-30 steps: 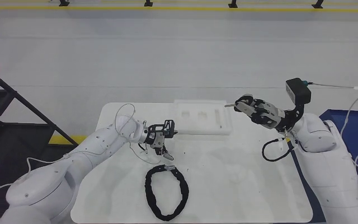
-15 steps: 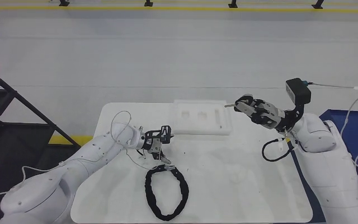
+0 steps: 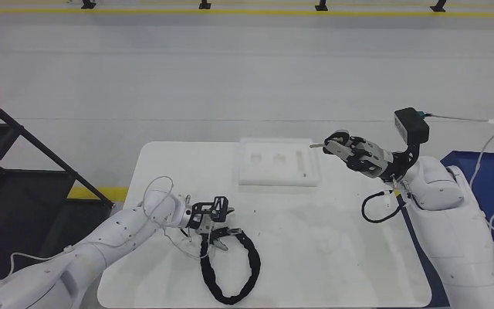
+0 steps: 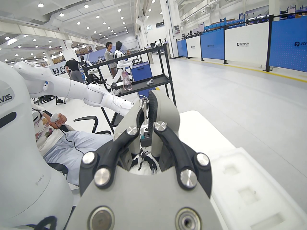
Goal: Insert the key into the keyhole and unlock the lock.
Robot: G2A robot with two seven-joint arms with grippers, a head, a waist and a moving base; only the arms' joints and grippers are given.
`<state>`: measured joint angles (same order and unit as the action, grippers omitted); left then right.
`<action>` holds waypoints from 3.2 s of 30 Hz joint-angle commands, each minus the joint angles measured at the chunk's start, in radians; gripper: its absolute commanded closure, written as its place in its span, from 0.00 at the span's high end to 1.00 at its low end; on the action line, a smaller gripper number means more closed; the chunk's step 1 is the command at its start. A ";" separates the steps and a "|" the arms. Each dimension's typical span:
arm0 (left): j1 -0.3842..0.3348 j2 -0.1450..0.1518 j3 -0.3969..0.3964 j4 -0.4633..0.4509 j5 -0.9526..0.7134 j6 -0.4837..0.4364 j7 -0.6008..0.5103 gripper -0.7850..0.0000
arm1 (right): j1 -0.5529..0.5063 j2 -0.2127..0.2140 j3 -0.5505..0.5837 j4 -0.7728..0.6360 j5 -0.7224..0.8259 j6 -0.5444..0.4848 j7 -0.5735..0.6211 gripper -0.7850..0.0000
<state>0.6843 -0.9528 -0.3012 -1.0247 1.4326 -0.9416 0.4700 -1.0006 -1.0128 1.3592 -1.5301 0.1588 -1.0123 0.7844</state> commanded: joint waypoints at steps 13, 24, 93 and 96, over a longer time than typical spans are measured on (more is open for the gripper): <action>0.041 0.000 -0.040 -0.015 0.050 0.053 0.003 0.74 | 0.000 0.000 0.000 0.000 0.000 0.000 0.000 0.00; 0.049 -0.034 -0.046 0.021 0.074 0.065 -0.026 0.23 | 0.000 0.000 0.000 0.000 0.000 0.000 0.000 0.00; 0.073 -0.011 -0.388 -0.509 -0.131 0.208 -0.027 0.00 | -0.012 0.008 -0.050 -0.022 -0.170 0.258 -0.003 0.00; 0.073 -0.011 -0.388 -0.509 -0.131 0.208 -0.027 0.00 | -0.012 0.008 -0.050 -0.022 -0.170 0.258 -0.003 0.00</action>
<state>0.7578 -0.9638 -0.6894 -1.5338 1.3020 -0.7334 0.4434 -1.0129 -1.0051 1.3087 -1.5524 -0.0120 -0.7534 0.7810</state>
